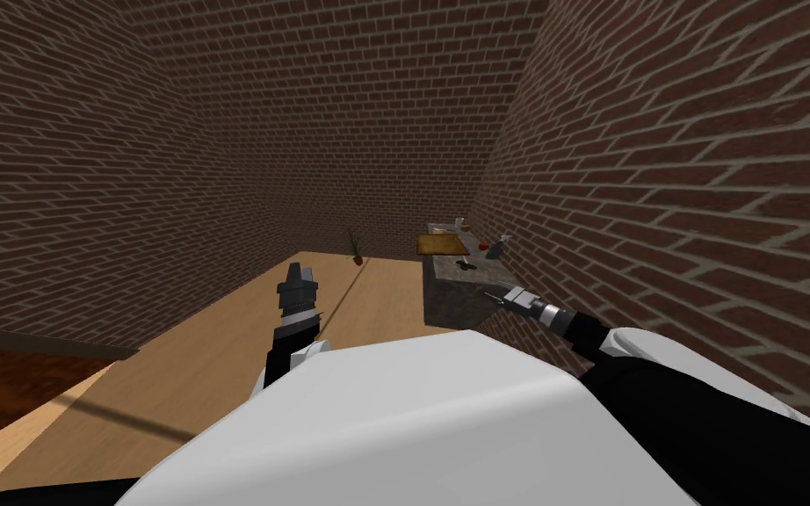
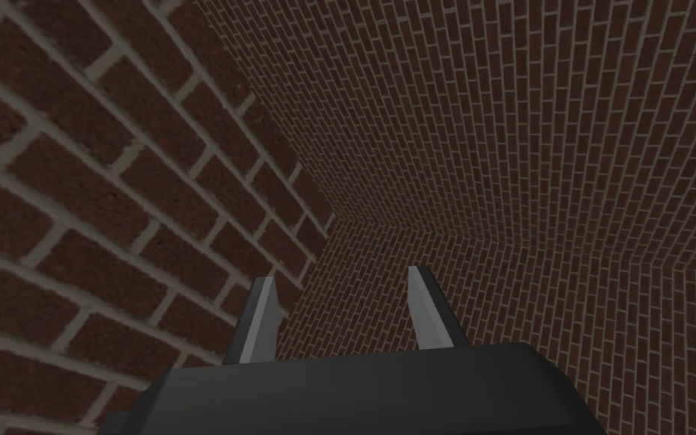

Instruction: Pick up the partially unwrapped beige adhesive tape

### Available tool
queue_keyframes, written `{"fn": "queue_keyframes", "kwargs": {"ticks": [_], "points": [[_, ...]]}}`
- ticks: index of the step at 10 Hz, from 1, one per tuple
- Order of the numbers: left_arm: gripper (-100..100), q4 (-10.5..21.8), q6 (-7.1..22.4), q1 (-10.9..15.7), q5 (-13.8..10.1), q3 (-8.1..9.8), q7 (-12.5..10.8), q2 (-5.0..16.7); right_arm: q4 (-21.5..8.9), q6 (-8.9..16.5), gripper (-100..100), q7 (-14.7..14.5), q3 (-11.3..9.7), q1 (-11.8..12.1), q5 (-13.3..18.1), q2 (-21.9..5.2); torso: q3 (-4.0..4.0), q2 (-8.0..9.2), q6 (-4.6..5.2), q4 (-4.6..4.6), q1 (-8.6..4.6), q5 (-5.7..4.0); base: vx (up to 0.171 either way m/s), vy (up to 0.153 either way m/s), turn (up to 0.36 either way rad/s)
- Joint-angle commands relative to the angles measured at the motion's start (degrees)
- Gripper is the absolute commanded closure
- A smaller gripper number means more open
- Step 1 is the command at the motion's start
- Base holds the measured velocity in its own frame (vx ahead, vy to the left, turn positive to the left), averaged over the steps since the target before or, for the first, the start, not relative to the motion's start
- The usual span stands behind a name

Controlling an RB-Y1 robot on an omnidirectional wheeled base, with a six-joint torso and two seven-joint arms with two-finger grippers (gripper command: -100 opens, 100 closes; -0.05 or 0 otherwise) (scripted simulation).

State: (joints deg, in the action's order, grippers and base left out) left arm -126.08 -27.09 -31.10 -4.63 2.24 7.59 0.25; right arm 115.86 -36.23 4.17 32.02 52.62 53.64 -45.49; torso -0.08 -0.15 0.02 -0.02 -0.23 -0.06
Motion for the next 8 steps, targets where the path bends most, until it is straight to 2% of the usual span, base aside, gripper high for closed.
{"fn": "queue_keyframes", "kwargs": {"ticks": [1,2,3,4,5,6,7,8], "points": [[0,0.00,0.00,0.00,0.00,0.00,0.00,0.00,-0.78,-0.09,-100,0.62,0.52,0.58,2.86,-1.49,0.00,0.00,0.00,0.00,0.00,0.00,-0.011,-0.010,0.196],[0,0.00,0.00,-0.01,0.00,0.00,0.00,0.00,-2.40,-0.67,-100,1.22,1.50,2.17,4.54,-3.66,-0.01,-0.03,0.03,0.00,0.00,0.00,-0.004,-0.005,0.283],[0,0.00,0.00,0.00,0.00,0.00,0.00,0.00,-2.40,-0.67,-100,1.22,1.50,2.17,6.31,-3.66,-0.04,-0.07,-0.01,-0.01,0.00,0.00,0.000,-0.008,0.149],[0,0.00,0.00,-0.01,0.00,0.01,0.00,0.00,-4.05,-1.21,-100,1.89,2.37,3.76,8.18,-5.77,-0.04,-0.08,0.05,-0.01,0.01,0.00,0.007,-0.002,0.305],[0,0.00,0.00,0.00,0.00,0.00,0.00,0.00,-4.05,-1.21,-100,1.89,2.37,3.76,9.43,-5.77,-0.07,-0.12,-0.02,-0.03,0.00,0.00,0.011,-0.009,0.151],[0,0.00,0.00,-0.02,0.00,0.01,0.00,0.00,-5.70,-1.71,-100,2.62,3.12,5.35,11.26,-7.82,-0.07,-0.12,0.07,-0.02,0.00,0.00,0.019,-0.002,0.218],[0,0.00,0.00,-0.01,0.00,0.00,0.00,0.00,-5.70,-1.71,-100,2.62,3.12,5.35,12.44,-7.82,-0.08,-0.14,0.02,-0.03,0.02,0.00,0.018,-0.008,0.136],[0,0.00,0.00,-0.02,0.00,0.01,0.00,0.00,-7.36,-2.16,-100,3.40,3.75,6.92,14.11,-9.81,-0.09,-0.15,0.05,-0.03,0.01,-0.01,0.023,-0.007,0.288]]}}
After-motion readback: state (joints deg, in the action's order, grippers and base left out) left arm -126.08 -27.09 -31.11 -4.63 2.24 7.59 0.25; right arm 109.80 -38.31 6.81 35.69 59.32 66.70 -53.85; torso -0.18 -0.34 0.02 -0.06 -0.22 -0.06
